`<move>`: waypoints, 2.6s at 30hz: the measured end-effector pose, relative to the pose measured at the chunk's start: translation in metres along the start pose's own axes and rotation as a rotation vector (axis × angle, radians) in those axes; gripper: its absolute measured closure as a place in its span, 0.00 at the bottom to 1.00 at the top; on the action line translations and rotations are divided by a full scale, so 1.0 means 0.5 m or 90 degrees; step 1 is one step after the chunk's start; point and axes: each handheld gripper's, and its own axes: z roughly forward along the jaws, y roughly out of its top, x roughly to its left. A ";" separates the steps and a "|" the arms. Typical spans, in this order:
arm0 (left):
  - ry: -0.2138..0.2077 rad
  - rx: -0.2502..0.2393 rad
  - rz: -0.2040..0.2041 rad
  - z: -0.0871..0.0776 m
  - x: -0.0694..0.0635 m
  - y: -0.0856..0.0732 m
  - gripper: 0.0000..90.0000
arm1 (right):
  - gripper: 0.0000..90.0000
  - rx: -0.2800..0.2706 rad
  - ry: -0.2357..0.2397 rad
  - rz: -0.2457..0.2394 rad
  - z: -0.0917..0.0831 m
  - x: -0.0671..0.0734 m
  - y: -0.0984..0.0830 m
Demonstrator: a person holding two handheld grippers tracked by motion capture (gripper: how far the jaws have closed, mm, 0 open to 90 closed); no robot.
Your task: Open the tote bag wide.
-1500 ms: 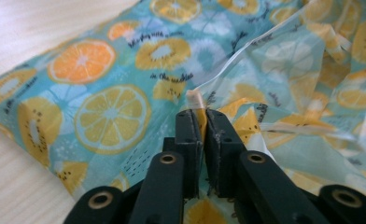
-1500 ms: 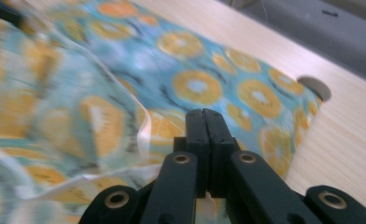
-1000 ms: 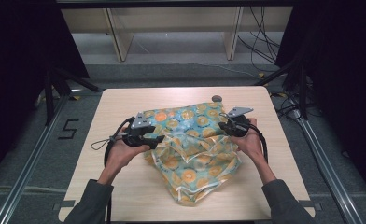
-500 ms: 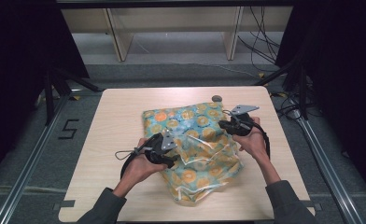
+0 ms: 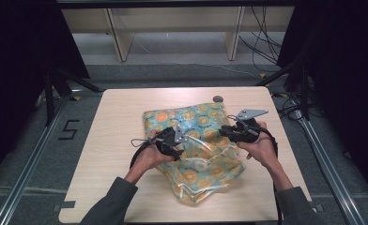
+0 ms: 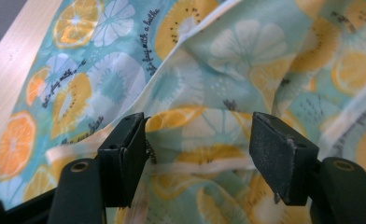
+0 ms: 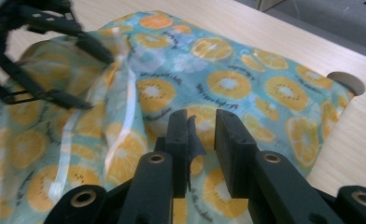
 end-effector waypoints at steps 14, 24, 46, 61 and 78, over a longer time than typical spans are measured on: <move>-0.028 -0.098 -0.089 -0.033 0.042 0.005 0.98 | 0.68 0.037 0.054 -0.052 -0.043 0.096 -0.017; -0.019 -0.183 -0.182 -0.110 0.116 0.027 0.98 | 0.64 0.055 0.090 -0.098 -0.024 0.151 -0.008; -0.093 -0.165 -0.232 -0.078 0.130 0.036 0.97 | 0.50 0.154 -0.024 -0.171 0.119 0.112 -0.027; -0.160 -0.196 -0.203 -0.080 0.096 0.037 0.97 | 1.00 0.129 -0.025 -0.164 0.159 0.142 -0.003; -0.158 -0.201 -0.241 -0.083 0.114 0.027 0.96 | 0.61 0.060 0.053 -0.086 0.120 0.137 0.045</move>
